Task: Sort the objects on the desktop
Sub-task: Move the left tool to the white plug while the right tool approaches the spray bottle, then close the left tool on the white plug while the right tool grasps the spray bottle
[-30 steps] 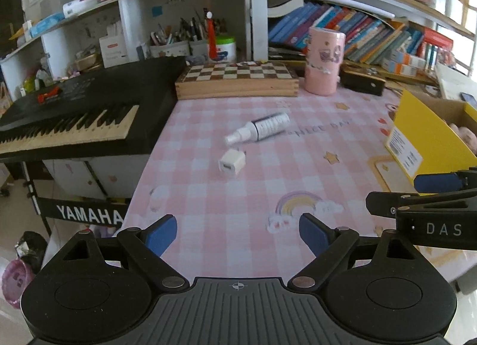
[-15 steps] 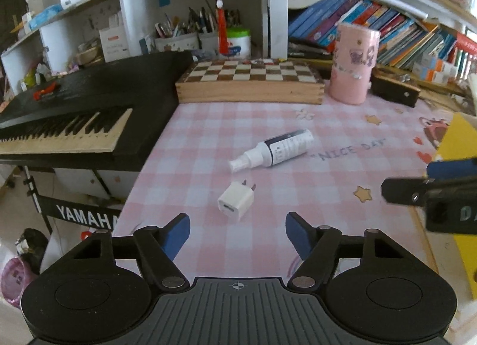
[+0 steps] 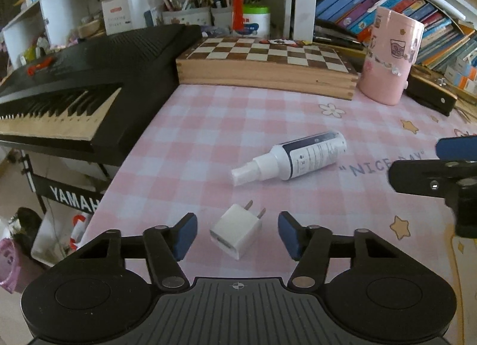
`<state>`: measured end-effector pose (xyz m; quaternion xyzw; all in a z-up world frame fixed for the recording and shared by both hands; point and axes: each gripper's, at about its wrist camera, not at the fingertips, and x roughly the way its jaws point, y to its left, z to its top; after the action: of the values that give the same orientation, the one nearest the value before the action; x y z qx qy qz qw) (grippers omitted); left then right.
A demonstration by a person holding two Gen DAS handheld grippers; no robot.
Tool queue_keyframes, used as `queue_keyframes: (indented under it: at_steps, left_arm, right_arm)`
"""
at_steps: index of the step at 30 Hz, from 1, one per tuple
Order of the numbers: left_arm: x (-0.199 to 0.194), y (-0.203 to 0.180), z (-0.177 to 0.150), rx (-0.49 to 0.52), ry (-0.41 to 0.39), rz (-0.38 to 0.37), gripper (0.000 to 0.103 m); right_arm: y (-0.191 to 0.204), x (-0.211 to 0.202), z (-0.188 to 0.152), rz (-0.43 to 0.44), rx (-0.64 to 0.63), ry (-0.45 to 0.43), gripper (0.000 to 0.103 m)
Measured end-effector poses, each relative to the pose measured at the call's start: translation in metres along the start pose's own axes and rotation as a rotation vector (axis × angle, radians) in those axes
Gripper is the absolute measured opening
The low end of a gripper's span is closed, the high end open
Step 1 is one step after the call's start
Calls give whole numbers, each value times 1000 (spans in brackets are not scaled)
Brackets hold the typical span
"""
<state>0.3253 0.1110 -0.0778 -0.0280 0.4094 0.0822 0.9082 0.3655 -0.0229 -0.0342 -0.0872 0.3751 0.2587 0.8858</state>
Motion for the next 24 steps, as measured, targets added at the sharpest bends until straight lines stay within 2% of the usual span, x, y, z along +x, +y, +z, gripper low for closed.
queue_keyframes:
  at_steps: [3, 7, 11, 13, 14, 17, 20, 22, 24]
  left_arm:
    - [7, 0, -1, -1, 23, 0, 36]
    - [1, 5, -5, -26, 36, -4, 35]
    - [-15, 19, -9, -85, 33, -10, 35]
    - [-24, 26, -12, -115, 37, -17, 35]
    - [-29, 29, -13, -127, 40, -18, 35]
    - [-43, 36, -18, -158, 44, -15, 35]
    - [-57, 40, -23, -184, 40, -15, 35]
    - [-64, 41, -25, -181, 35, -6, 36]
    - [-70, 42, -26, -180, 28, 5, 36]
  right_arm:
    - [2, 12, 7, 18, -45, 14, 70]
    - [6, 32, 17, 82, -158, 42, 72]
    - [15, 52, 26, 96, -384, 44, 64]
    - [19, 62, 33, 136, -473, 54, 56]
    - [21, 68, 36, 165, -510, 62, 55]
    - [32, 89, 44, 241, -667, 122, 56]
    - [43, 106, 47, 272, -799, 174, 52]
    - [46, 118, 48, 280, -838, 213, 51]
    - [43, 124, 54, 301, -779, 240, 46]
